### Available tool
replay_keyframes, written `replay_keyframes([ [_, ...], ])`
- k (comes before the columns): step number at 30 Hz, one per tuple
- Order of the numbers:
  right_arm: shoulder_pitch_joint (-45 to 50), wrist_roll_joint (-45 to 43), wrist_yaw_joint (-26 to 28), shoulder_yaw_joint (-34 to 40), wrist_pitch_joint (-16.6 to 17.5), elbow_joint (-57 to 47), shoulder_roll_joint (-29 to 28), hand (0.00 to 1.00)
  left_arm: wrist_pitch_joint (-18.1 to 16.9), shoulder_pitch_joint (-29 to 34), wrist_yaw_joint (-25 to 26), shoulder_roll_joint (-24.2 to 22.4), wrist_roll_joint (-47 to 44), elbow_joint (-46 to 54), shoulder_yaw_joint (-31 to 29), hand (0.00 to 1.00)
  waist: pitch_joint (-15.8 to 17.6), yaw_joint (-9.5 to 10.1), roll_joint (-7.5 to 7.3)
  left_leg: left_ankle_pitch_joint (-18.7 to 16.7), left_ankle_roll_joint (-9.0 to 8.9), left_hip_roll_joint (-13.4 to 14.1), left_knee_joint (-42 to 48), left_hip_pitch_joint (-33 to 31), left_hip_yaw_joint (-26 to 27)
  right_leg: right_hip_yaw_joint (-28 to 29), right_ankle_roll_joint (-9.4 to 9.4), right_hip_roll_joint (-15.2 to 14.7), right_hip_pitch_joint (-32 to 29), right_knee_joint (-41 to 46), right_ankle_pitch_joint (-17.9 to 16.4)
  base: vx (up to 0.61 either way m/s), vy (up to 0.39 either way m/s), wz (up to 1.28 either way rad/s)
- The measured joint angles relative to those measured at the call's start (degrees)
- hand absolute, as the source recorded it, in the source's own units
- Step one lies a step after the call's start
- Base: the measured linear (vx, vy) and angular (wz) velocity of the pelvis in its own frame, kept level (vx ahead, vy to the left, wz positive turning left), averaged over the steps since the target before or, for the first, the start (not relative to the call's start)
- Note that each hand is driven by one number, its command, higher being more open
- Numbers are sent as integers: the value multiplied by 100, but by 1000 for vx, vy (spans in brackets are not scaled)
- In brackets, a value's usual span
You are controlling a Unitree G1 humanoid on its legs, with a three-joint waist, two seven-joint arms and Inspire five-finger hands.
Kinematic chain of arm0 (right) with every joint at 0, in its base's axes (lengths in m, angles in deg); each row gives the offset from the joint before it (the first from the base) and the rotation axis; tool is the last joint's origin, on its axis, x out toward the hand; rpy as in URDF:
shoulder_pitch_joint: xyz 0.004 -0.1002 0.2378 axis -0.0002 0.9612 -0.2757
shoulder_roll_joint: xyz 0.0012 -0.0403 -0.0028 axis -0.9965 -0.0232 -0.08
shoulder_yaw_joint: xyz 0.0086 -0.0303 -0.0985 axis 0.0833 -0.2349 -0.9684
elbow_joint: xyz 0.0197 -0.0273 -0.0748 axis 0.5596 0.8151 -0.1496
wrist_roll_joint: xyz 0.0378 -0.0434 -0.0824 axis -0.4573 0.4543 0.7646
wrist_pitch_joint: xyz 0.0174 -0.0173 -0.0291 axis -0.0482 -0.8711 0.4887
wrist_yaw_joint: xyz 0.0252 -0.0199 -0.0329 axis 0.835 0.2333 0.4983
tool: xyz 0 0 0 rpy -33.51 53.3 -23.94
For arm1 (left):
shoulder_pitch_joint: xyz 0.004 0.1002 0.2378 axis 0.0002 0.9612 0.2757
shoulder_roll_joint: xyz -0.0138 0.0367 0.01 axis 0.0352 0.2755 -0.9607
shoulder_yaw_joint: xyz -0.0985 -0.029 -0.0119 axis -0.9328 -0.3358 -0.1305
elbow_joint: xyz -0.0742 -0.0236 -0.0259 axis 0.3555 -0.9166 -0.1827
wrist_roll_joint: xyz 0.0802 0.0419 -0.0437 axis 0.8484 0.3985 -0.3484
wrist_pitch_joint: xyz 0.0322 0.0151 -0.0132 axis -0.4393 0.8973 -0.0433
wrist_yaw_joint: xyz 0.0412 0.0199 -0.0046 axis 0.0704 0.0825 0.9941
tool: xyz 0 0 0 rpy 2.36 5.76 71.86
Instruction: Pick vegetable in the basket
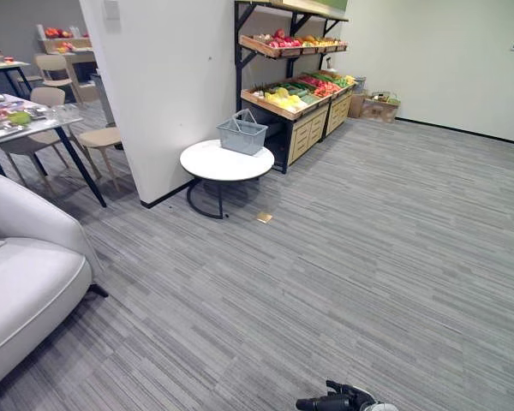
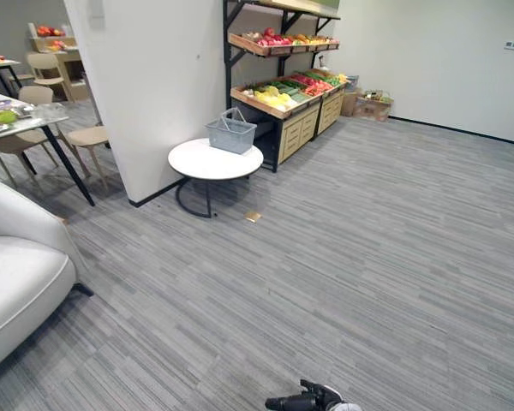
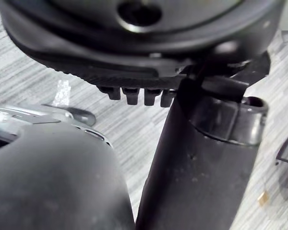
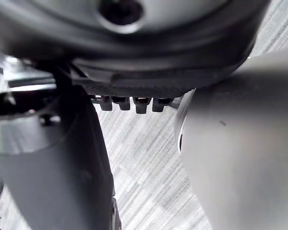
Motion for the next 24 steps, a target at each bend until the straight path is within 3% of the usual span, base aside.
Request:
replay_keyframes([
  [2, 33, 28, 11, 109, -79, 12, -9, 100, 12, 24, -4, 25, 101, 0, 0, 100, -4, 26, 8, -294, -264, 248, 224, 175, -39, -152, -92, -2, 200, 51, -12, 267, -187, 13],
  [3, 73, -12, 14, 181, -156, -29, -19, 100, 15, 18, -11, 39, 93, 34, 0, 100, -21, 31, 29, -570, -494, 537, 515, 216, -104, -167, -336, 65, 217, 504, -153, 248, -204, 20],
  [4, 87, -21, 15, 182, -185, -41, -15, 100, 18, 18, -10, 39, 92, 34, -1, 100, -26, 31, 37, -632, -544, 600, 575, 222, -110, -185, -344, 88, 198, 633, -161, 419, -406, 15],
  [5, 100, -30, 48, 181, -265, -113, 7, 100, 77, 33, 0, 28, 66, 34, -20, 100, -104, 8, 105, -839, -721, 928, 746, 233, -114, -198, -415, 293, 20, 1153, -188, 312, -337, 6],
  [6, 143, -22, 114, 210, -281, -125, 2, 100, 128, 91, 25, 27, -38, 34, -56, 100, -267, -18, 118, -884, -737, 1143, 863, 265, -92, -189, -576, 506, -77, 1385, -246, 540, -487, -4],
  [7, 147, 26, 114, 243, -351, -54, -22, 100, 129, 113, 32, -101, -161, 20, -201, 100, -350, 12, 216, -862, -643, 1424, 1770, 20, -161, -213, -835, 790, -27, 1480, -495, 519, -412, -22],
  [8, 156, 74, 112, 260, -377, 21, 37, 100, 35, 128, 81, -225, -197, 21, -312, 100, -334, 45, 338, -638, -353, 1638, 2637, -364, -215, -183, -922, 1003, 107, 1359, -591, 623, -456, -48],
  [9, 177, 99, 116, 169, -376, 49, 77, 100, -97, 127, 82, -297, -324, 56, -473, 100, -359, 58, 379, -32, -200, 1829, 3604, -759, -421, -114, -1028, 1241, 396, 1094, -664, 499, -360, -49],
  [10, 219, 104, 120, 148, -380, 48, 97, 100, -154, 93, 79, -344, -379, 57, -487, 100, -330, 63, 418, 26, -271, 1900, 4068, -963, -552, -68, -1068, 1352, 558, 947, -689, 487, -261, -50],
  [11, 274, 192, 122, 144, -404, 104, 150, 100, -209, -1, 76, -453, -418, 46, -618, 100, -266, 75, 529, -264, -459, 1886, 4844, -1292, -659, 29, -1219, 1489, 919, 703, -714, 482, -164, -51],
  [13, 314, 197, 114, 162, -486, 282, 201, 100, -262, -29, 45, -570, -435, 43, -685, 100, -241, 99, 538, -582, -491, 1730, 4994, -1512, -322, 241, -1288, 1507, 1356, 486, -766, 473, -119, -66],
  [16, 303, 212, 75, 170, -437, 266, 178, 100, -338, -78, -117, -489, -464, 62, -694, 100, -118, 103, 363, -719, -516, 1010, 3319, -1825, 127, 518, -1263, 1329, 1945, 12, -802, 514, -51, -56],
  [17, 298, 202, 37, 169, -430, 262, 163, 100, -384, -112, -151, -483, -462, 65, -692, 100, -72, 109, 296, -571, -494, 617, 2349, -2004, 119, 582, -1232, 1208, 2070, -62, -871, 438, 35, -33],
  [18, 300, 198, 10, 169, -434, 258, 161, 100, -415, -129, -144, -455, -458, 66, -688, 100, -55, 115, 292, -100, -514, 314, 1205, -2156, 8, 629, -1213, 1138, 2159, -99, -949, 439, 83, -30],
  [19, 302, 194, 9, 163, -439, 258, 168, 100, -438, -121, -134, -469, -460, 64, -680, 100, -72, 118, 336, 116, -583, 235, 737, -2283, -104, 662, -1204, 1152, 2193, -140, -980, 438, 124, -31],
  [20, 297, 191, 10, 153, -441, 246, 202, 100, -481, -96, -145, -517, -466, 70, -662, 100, -80, 153, 451, 321, -746, 256, 356, -2657, -308, 744, -1155, 1250, 2270, -240, -1116, 439, 146, -30],
  [21, 295, 192, 16, 145, -442, 244, 214, 100, -488, -99, -144, -538, -472, 66, -633, 100, -71, 175, 531, 325, -756, 310, 300, -2805, -369, 793, -1061, 1323, 2342, -288, -1210, 450, 197, -43],
  [22, 342, 181, 14, 161, -444, 266, 173, 100, -482, -27, -139, -576, -486, 51, -594, 100, -24, 220, 641, 778, -644, 480, 393, -2887, -355, 923, -968, 1428, 2601, -331, -1372, 484, 232, -46],
  [23, 340, 178, 22, 146, -463, 267, 86, 100, -450, 48, -149, -489, -582, 26, -602, 100, -26, 258, 510, 1200, -457, 450, 525, -2760, -197, 997, -955, 1289, 2763, -241, -1514, 480, 237, -38],
  [24, 333, 189, 29, 146, -454, 265, 40, 100, -450, 72, -147, -442, -589, 27, -598, 100, -50, 261, 421, 1246, -391, 386, 531, -2728, -152, 993, -952, 1194, 2740, -128, -1540, 458, 213, -21],
])
